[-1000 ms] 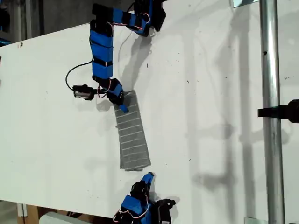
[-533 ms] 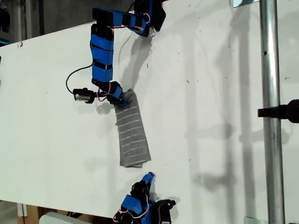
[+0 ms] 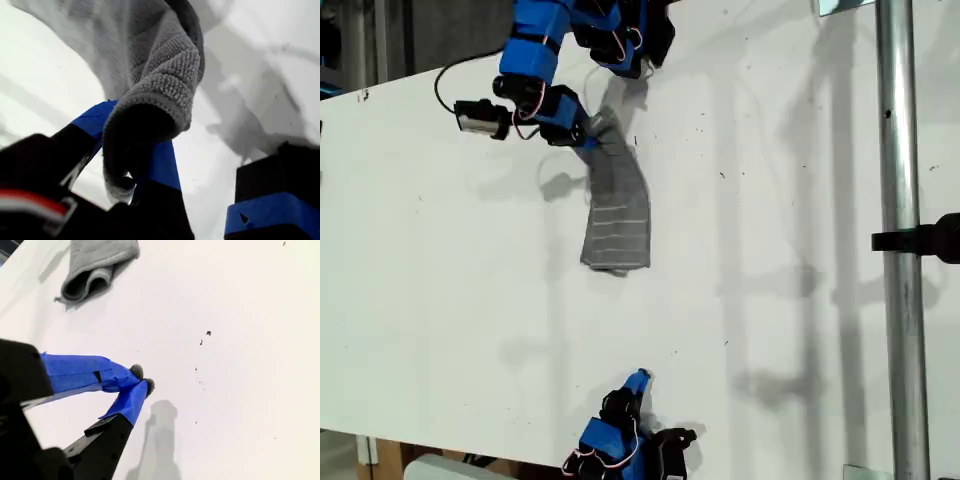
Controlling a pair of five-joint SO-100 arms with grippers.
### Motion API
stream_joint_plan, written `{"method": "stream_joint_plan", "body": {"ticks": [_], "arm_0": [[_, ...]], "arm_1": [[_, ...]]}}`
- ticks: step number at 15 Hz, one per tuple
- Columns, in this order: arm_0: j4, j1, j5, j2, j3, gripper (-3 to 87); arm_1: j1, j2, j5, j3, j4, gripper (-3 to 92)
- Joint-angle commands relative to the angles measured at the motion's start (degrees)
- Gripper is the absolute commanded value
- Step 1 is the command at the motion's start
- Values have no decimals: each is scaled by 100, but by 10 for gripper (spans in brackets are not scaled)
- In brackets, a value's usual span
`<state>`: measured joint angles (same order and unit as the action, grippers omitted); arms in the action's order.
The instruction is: Grasp corners of a towel and fold twice.
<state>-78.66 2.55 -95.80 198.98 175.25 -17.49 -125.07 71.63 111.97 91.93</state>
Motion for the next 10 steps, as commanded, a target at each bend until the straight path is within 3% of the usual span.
{"method": "stream_joint_plan", "body": {"ticks": [1,3,5,7,8,10], "arm_0": [[88,-141,149,44,-387,-26],[97,-149,132,44,-413,-26],[114,-141,105,44,-387,-25],[132,-141,114,44,-387,-25],[141,-149,114,44,-387,-24],[167,-141,105,44,-369,-23]], "arm_1": [[255,97,0,-185,-1187,-2],[439,1521,-167,-738,-2566,-2],[404,2663,-255,-1195,-3296,24],[510,3208,-545,-1828,-3885,123],[563,3252,-1002,-2030,-4351,253],[360,2856,-1020,-2092,-4992,114]]}}
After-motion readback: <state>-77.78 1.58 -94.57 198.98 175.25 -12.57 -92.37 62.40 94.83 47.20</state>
